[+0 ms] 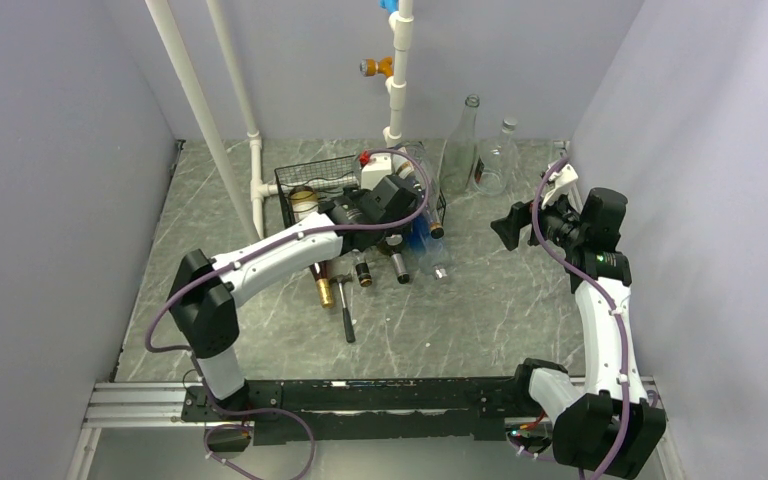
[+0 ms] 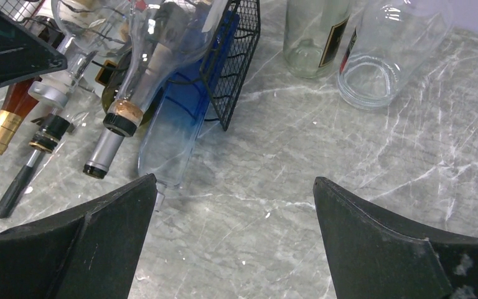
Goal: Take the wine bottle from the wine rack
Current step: Pick up the wine bottle from the wine rack.
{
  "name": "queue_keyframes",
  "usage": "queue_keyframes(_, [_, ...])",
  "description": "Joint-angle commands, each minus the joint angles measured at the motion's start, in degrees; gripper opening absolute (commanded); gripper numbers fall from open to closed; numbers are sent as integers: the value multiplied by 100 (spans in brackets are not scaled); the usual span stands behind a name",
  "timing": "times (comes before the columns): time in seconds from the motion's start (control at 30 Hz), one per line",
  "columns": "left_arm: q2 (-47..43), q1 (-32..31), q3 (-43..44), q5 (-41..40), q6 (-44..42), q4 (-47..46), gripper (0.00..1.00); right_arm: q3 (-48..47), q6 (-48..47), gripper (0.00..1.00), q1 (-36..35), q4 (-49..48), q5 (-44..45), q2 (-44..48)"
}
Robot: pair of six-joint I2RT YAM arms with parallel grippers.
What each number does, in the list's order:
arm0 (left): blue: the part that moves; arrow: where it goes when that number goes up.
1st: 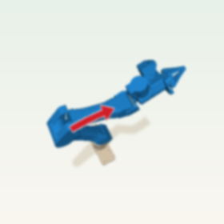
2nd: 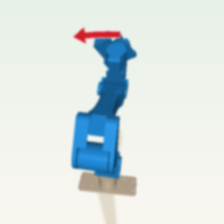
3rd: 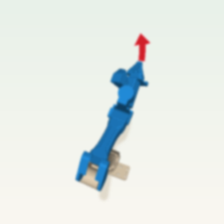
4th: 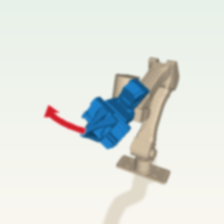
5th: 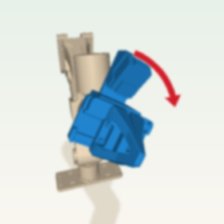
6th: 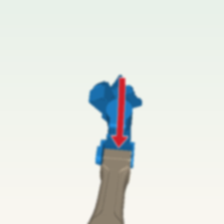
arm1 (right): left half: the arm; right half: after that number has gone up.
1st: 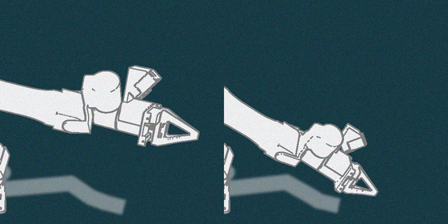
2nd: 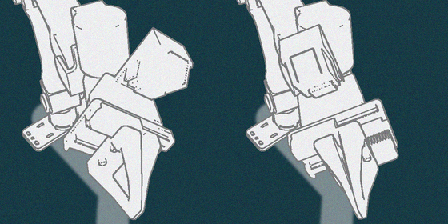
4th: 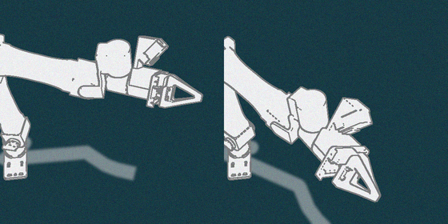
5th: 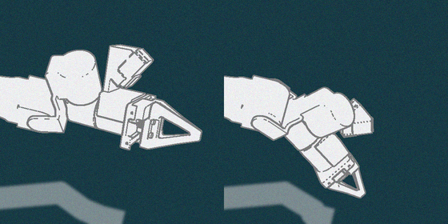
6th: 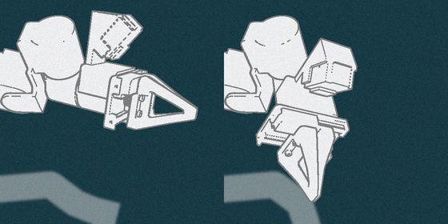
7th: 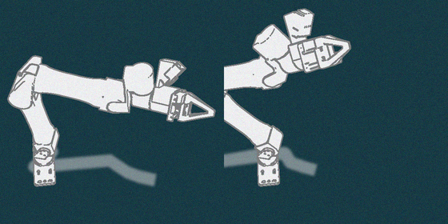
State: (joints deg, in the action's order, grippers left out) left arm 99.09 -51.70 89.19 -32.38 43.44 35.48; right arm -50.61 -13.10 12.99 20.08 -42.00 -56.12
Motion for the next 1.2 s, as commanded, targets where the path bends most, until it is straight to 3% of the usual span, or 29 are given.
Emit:
queue_keyframes(0.0, [182, 65, 208, -455, 244, -22, 80, -15, -61, 100, 28, -214, 41, 120])
queue_keyframes(0.37, [520, 140, 122, -654, 309, -598, 70, -10, -78, 100, 26, -215, 95, 85])
queue_keyframes(1.17, [1196, 141, 528, -1051, 547, -485, 68, 16, -87, 100, 19, -239, 138, 48])
